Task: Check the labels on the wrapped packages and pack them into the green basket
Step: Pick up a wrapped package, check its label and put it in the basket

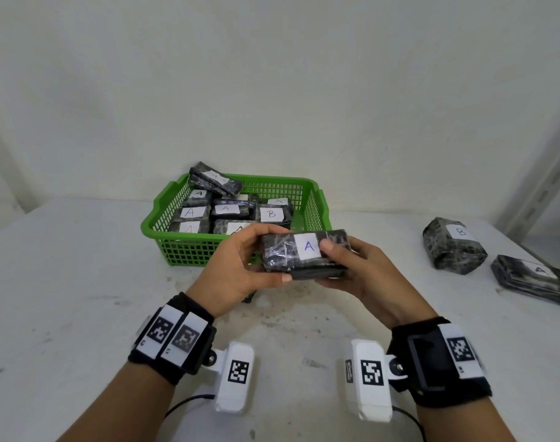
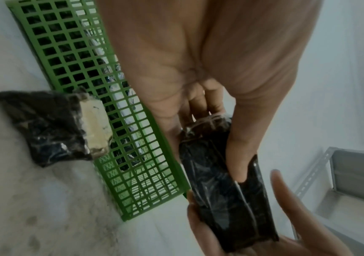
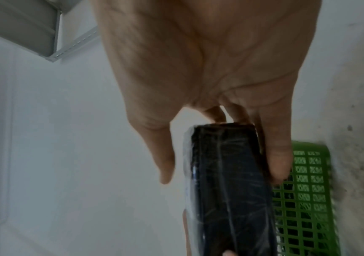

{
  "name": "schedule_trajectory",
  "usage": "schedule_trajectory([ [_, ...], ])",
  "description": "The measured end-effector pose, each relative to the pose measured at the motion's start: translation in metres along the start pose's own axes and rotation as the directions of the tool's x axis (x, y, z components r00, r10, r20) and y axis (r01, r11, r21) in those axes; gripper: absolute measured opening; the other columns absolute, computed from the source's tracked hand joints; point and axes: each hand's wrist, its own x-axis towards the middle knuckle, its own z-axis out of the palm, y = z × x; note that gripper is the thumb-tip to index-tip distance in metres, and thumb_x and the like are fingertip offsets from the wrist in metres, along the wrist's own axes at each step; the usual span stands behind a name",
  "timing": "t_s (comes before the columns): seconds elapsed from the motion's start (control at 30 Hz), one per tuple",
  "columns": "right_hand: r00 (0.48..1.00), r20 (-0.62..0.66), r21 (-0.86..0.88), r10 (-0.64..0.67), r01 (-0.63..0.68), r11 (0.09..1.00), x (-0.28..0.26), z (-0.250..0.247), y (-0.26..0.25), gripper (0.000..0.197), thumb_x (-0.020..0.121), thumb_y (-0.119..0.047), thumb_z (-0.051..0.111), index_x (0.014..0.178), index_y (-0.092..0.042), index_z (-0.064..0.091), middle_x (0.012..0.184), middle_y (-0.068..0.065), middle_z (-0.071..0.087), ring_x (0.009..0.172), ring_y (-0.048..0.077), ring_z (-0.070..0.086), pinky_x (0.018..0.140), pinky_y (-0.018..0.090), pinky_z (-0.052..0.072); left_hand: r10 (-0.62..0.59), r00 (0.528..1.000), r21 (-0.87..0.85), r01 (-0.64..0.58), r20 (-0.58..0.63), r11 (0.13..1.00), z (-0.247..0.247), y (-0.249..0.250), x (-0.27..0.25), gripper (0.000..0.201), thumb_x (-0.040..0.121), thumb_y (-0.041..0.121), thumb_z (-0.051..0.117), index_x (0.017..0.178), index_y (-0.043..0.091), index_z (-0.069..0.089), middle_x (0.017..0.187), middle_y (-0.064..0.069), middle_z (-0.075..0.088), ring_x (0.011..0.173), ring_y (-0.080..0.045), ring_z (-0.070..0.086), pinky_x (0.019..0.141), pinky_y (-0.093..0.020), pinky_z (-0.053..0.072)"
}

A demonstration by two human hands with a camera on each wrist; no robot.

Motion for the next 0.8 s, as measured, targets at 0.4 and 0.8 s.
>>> schedule_trajectory([
  [0.4, 1.000, -0.018, -0.018, -0.003, 0.003, 1.000, -0.0002, 0.0012, 0.0009, 0.050, 0.072, -0.024, 0.085, 0.118, -0.008, 0.075, 0.111, 0.015, 0.080, 0.102, 0.030, 0.077, 0.091, 0.042, 0.061, -0.188, 0.982, 0.080, 0.187, 0.000, 0.979, 0.0050, 0.0050, -0.0011, 0.031, 0.084, 0.014, 0.075, 0.114, 0.011, 0.070, 0.103, -0.003, 0.078, 0.091, -0.015, 0.075, 0.075, -0.020, 0.057],
  [0.8, 0.999, -0.017, -0.004, -0.048, 0.048, 0.999, 0.0011, 0.0011, 0.0029, 0.062, 0.069, -0.016, 0.089, 0.128, -0.009, 0.070, 0.118, 0.012, 0.078, 0.110, 0.030, 0.075, 0.095, 0.041, 0.059, -0.258, 0.966, -0.125, 0.254, -0.018, 0.959, 0.0001, 0.0000, 0.0004, 0.049, 0.075, 0.022, 0.085, 0.118, 0.005, 0.067, 0.114, -0.015, 0.073, 0.105, -0.031, 0.070, 0.091, -0.043, 0.057],
])
